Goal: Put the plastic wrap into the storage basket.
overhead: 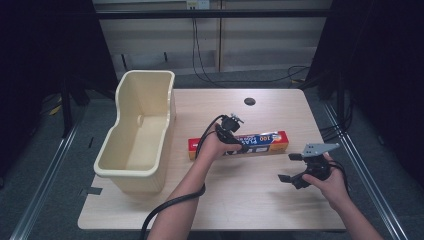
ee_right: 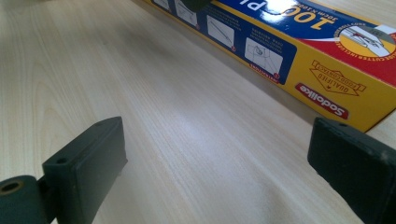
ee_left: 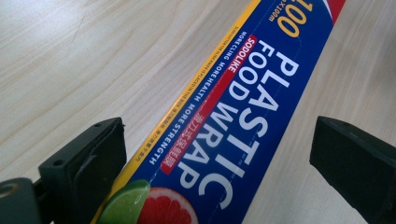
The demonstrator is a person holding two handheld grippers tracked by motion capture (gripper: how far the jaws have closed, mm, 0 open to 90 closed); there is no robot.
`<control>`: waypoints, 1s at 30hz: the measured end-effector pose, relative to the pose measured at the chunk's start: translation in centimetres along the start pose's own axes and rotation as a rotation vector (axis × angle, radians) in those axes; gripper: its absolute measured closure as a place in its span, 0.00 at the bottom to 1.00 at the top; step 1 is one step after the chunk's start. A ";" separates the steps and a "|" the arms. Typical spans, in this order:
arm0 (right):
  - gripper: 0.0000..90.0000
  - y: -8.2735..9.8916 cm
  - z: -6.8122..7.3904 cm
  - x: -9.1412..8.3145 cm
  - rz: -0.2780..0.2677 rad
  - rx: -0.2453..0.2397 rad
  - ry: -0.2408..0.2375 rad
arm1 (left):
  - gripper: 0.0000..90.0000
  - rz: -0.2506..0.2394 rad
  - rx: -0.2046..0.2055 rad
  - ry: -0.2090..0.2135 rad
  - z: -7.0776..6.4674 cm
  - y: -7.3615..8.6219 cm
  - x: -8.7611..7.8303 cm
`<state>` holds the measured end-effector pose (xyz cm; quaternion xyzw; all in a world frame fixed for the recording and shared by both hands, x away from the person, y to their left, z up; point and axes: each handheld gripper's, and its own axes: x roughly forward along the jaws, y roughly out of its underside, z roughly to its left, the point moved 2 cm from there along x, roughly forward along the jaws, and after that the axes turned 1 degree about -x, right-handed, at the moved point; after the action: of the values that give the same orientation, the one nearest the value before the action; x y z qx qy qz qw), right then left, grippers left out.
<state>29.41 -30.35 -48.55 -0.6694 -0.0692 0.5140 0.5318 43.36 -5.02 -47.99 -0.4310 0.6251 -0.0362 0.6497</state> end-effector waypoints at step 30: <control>0.05 -0.1 -0.1 -0.2 -0.013 0.011 -0.011 | 0.27 0.129 -0.052 0.029 -1.5 1.4 -0.6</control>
<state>29.46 -30.51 -48.41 -0.6632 -0.0735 0.5144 0.5387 41.28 -4.52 -48.17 -0.4059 0.6618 0.0158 0.6301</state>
